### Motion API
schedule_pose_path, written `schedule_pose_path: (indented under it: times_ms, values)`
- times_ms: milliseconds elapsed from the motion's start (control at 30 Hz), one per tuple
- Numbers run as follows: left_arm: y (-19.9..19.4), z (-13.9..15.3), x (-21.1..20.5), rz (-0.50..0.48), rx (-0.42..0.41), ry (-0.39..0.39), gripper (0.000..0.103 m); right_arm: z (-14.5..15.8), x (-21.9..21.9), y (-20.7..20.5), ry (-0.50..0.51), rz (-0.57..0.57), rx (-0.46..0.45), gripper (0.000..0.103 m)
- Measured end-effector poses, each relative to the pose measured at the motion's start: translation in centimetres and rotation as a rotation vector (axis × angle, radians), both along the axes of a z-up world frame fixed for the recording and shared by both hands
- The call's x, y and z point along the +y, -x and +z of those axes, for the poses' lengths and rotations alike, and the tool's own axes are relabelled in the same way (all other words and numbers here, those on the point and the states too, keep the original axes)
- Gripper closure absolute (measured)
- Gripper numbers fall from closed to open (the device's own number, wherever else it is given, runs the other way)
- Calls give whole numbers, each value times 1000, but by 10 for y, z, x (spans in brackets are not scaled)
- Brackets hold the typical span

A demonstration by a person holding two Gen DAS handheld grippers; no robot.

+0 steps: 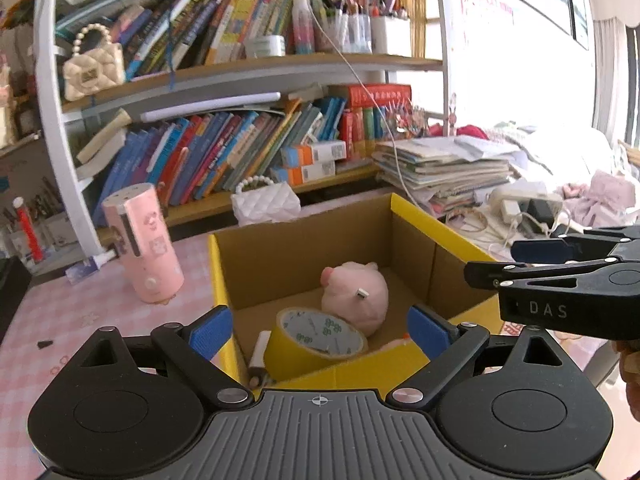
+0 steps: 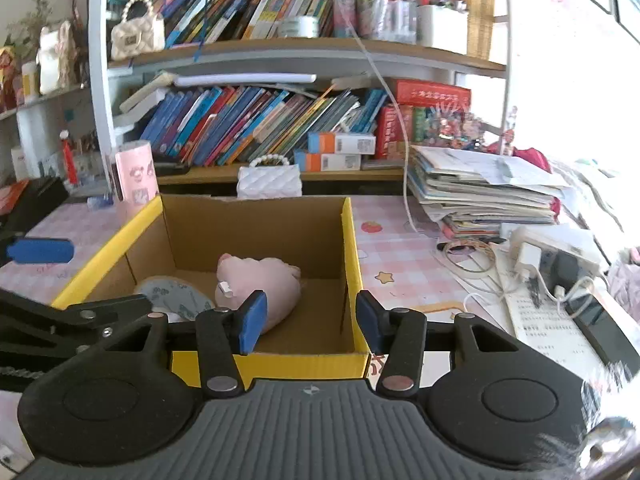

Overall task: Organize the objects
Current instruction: 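Lower the tape roll and duck into the box and open both tools, then withdraw both tools from the yellow box and move toward the blue bag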

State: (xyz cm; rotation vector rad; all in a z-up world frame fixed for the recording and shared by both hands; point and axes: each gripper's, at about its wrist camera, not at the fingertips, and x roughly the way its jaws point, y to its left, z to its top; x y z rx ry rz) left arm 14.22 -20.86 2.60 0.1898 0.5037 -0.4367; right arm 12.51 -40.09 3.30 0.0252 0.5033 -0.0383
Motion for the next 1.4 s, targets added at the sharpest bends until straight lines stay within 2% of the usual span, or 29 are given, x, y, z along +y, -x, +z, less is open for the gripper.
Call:
schedule_pose_path:
  times_ms: [200,433,833,1400]
  values:
    - [26,-4,26,26,11,16,7,1,13,27,-37,-61,-4,47]
    - [47,-13,67,70,66,10,7,-12,48,48,-76,-72,94,47]
    - [77,-29,133,112,155,-11,7,-25,127,84,-58,-13,163,40]
    - [113,-40,191,132,210,-28,7,-40,193,113,-69,38,222,36]
